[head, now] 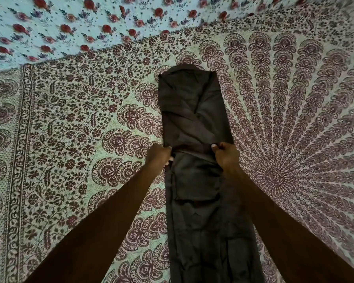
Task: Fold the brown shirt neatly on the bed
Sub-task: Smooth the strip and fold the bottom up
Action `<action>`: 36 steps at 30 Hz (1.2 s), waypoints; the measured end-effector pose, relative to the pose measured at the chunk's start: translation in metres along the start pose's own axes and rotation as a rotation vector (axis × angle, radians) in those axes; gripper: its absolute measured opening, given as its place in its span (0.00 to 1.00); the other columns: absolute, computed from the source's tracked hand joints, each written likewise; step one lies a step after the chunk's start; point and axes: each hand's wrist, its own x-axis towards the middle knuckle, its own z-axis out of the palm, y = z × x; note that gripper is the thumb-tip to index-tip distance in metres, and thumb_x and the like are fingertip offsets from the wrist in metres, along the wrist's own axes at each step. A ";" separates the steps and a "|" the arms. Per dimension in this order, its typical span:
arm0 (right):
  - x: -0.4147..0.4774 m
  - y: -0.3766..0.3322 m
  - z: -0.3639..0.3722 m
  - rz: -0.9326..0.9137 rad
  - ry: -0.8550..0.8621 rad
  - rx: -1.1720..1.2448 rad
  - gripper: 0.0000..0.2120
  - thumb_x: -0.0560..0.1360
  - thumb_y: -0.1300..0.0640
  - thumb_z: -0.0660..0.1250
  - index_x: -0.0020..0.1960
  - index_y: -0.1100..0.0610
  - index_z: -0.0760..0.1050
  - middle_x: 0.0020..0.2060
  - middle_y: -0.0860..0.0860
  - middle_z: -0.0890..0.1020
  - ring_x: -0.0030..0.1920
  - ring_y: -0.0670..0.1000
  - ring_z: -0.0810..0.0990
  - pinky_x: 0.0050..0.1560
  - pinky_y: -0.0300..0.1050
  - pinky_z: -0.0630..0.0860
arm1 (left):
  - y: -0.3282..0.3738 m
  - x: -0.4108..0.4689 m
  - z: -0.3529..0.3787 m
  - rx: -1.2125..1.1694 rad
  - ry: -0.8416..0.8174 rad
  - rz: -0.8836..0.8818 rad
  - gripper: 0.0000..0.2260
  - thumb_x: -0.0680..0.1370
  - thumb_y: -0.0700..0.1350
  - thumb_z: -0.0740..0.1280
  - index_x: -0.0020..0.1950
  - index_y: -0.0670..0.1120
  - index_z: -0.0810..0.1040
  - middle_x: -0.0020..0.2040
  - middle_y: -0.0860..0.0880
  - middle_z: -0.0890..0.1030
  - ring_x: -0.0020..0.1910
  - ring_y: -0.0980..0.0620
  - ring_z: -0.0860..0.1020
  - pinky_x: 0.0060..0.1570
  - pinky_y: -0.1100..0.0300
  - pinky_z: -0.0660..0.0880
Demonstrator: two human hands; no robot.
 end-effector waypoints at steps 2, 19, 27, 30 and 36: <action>-0.004 -0.001 -0.004 0.023 -0.027 0.071 0.22 0.79 0.45 0.63 0.49 0.65 0.80 0.50 0.63 0.82 0.55 0.63 0.79 0.53 0.45 0.71 | -0.005 -0.003 -0.001 -0.024 0.016 -0.012 0.10 0.78 0.43 0.65 0.49 0.36 0.77 0.33 0.44 0.80 0.28 0.48 0.79 0.32 0.56 0.77; -0.034 0.040 -0.003 0.201 -0.237 0.246 0.18 0.73 0.51 0.73 0.57 0.61 0.80 0.53 0.56 0.82 0.49 0.57 0.81 0.43 0.46 0.79 | -0.025 -0.048 0.001 0.186 -0.150 0.043 0.20 0.69 0.58 0.75 0.29 0.47 0.71 0.34 0.49 0.76 0.41 0.49 0.75 0.45 0.57 0.68; -0.065 0.052 -0.005 0.315 -0.380 0.274 0.22 0.70 0.43 0.73 0.58 0.55 0.76 0.55 0.51 0.78 0.50 0.52 0.77 0.45 0.47 0.76 | -0.055 -0.075 0.007 0.071 -0.223 -0.083 0.22 0.76 0.54 0.68 0.62 0.38 0.77 0.59 0.40 0.80 0.58 0.40 0.79 0.54 0.50 0.77; -0.078 0.067 -0.003 0.314 -0.377 0.299 0.14 0.73 0.48 0.72 0.55 0.52 0.76 0.52 0.52 0.78 0.50 0.53 0.77 0.45 0.46 0.73 | -0.067 -0.083 0.009 0.046 -0.243 -0.123 0.19 0.78 0.50 0.68 0.62 0.38 0.76 0.60 0.39 0.79 0.56 0.39 0.79 0.43 0.52 0.79; -0.081 0.080 0.000 0.324 -0.253 0.332 0.25 0.74 0.51 0.72 0.66 0.61 0.73 0.62 0.57 0.77 0.58 0.57 0.77 0.53 0.46 0.72 | -0.085 -0.099 0.011 -0.152 -0.303 -0.246 0.14 0.79 0.50 0.65 0.61 0.44 0.72 0.62 0.41 0.77 0.50 0.44 0.78 0.49 0.49 0.78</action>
